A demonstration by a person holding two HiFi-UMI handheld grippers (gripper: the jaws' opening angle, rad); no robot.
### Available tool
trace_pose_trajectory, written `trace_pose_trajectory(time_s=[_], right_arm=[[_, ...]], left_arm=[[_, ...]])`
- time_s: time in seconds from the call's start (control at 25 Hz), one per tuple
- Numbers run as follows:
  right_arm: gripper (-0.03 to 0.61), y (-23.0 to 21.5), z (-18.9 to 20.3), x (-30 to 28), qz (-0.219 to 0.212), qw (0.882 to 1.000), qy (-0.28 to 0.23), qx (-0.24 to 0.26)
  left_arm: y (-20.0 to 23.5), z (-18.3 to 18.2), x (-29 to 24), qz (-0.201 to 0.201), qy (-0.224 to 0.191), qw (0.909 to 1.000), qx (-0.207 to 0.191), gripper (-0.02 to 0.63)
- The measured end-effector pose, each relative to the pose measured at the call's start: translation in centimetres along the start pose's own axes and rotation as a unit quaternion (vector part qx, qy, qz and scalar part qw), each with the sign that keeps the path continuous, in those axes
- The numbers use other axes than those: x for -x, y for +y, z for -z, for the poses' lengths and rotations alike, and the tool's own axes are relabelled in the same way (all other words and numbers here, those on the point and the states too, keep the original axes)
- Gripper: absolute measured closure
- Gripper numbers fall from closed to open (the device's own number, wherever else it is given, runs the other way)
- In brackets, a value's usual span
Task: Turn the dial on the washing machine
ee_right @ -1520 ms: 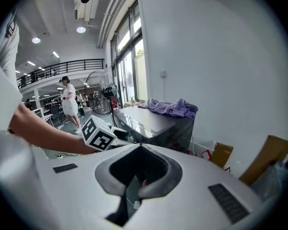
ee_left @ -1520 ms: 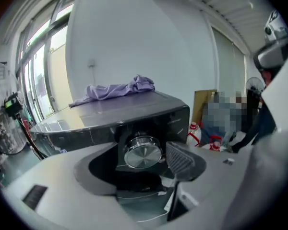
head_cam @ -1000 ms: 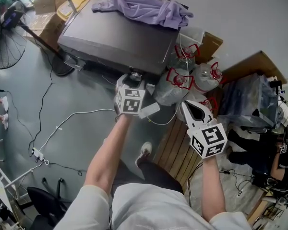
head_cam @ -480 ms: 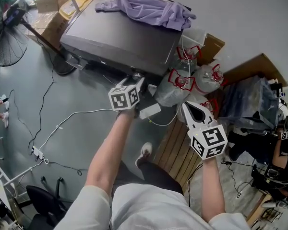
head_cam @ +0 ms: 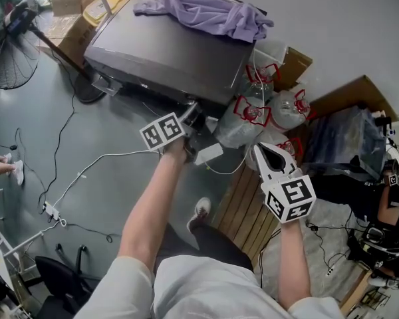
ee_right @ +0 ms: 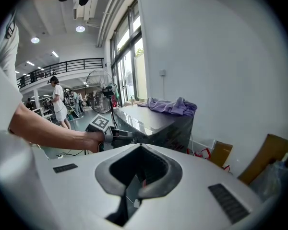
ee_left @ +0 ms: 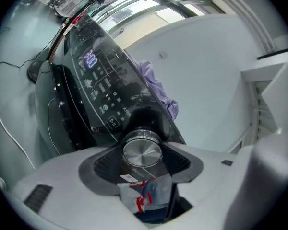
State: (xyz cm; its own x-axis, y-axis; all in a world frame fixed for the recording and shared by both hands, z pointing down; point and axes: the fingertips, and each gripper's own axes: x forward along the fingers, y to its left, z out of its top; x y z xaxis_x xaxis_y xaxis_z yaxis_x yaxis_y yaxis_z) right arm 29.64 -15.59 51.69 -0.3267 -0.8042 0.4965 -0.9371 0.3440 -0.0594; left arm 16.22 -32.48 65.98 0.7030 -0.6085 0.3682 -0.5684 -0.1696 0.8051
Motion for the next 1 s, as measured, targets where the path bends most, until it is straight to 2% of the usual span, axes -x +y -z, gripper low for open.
trace_pose_trajectory(time_s=[0.12,0.2,0.32,0.4,0.48,0.6,0.68,0.84,1.0], right_arm=[[0.565,0.0,0.1,0.1,0.002,1.000,0.001,-0.001],[0.565,0.0,0.2,0.2,0.004,1.000,0.003,-0.002],[0.565,0.1,0.6,0.4,0.005,1.000,0.007,-0.003],[0.565,0.3,0.8,0.6,0.006,1.000,0.010,-0.003],[0.565,0.4,0.9,0.8,0.008,1.000,0.011,-0.003],[0.565,0.7,0.8,1.1,0.014,1.000,0.012,-0.002],[0.565,1.0,0.6,1.4,0.020,1.000,0.012,0.000],[0.565,1.6,-0.3,2.3,0.035,0.999,0.004,0.004],[0.565,2.6,-1.8,3.5,0.055,0.998,-0.007,0.009]], left_arm=[[0.3,0.0,0.0,0.023,-0.013,0.9976,0.064,0.347],[0.5,-0.1,-0.1,0.044,-0.024,0.9922,0.114,0.347],[0.8,-0.1,-0.1,0.068,-0.038,0.9812,0.177,0.347],[0.9,-0.1,-0.1,0.086,-0.048,0.9692,0.225,0.347],[1.0,0.0,-0.2,0.096,-0.056,0.9638,0.243,0.345],[0.8,-0.2,-0.4,0.091,-0.056,0.9702,0.218,0.345],[0.8,-0.4,-0.3,0.079,-0.051,0.9786,0.183,0.339],[1.4,-1.1,1.4,0.037,-0.043,0.9940,0.093,0.337],[1.2,-2.4,4.7,0.013,-0.023,0.9994,-0.023,0.337]])
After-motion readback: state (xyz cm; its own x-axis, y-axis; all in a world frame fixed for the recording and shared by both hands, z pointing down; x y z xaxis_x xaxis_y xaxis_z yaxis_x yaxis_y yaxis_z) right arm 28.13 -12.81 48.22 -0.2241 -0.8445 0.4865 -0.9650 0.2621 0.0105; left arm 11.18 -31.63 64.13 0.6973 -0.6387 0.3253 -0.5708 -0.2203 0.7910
